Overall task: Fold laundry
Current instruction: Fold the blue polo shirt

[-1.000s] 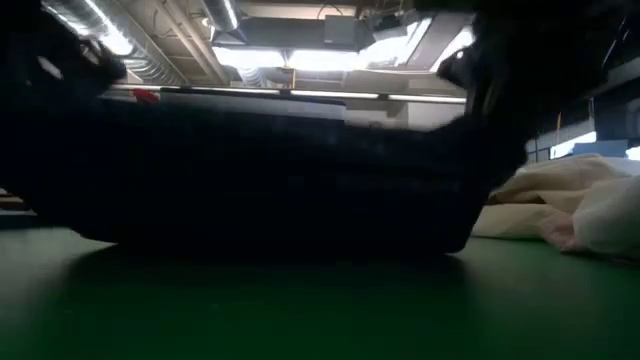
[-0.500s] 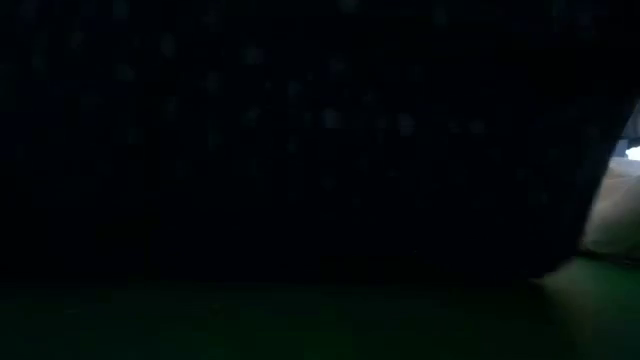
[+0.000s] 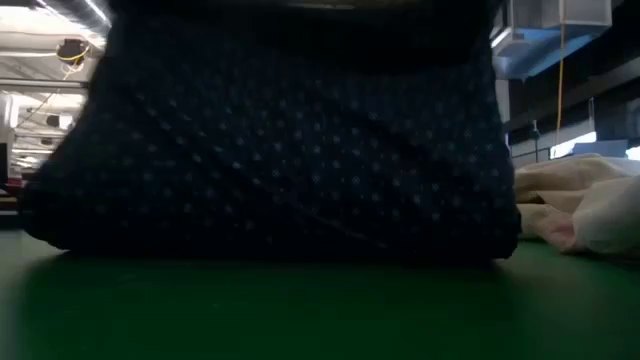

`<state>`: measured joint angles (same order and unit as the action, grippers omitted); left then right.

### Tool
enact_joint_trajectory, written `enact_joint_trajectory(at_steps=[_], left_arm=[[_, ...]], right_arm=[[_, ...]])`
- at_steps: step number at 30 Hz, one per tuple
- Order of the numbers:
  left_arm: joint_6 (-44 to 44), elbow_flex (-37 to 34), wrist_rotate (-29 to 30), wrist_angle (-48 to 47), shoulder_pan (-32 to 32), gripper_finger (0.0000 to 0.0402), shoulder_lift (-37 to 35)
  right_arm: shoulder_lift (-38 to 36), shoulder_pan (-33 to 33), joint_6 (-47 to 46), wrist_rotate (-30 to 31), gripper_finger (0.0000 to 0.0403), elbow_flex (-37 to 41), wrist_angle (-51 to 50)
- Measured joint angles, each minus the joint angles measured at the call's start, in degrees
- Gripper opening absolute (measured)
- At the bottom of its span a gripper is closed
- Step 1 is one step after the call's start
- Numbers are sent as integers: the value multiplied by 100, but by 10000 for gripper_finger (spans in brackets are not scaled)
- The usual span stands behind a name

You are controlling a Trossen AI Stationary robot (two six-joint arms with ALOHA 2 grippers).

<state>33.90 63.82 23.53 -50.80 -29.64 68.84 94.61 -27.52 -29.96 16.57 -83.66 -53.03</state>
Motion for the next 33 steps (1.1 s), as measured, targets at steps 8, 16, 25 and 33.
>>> enact_joint_trajectory(at_steps=[8,16,25,33], left_arm=[[-808,-1051,-217,322,1271,6,-11],[-1484,-2302,-855,1786,2036,6,-11],[-1673,-2428,-961,1899,2356,53,-39],[-1772,-1247,-2564,660,2629,142,-46]], right_arm=[[13,1354,21,-985,49,598,131],[13,2275,41,-1698,50,1455,862],[13,2504,-313,-1329,107,1741,1089],[-116,2722,-31,-1860,207,1125,442]])
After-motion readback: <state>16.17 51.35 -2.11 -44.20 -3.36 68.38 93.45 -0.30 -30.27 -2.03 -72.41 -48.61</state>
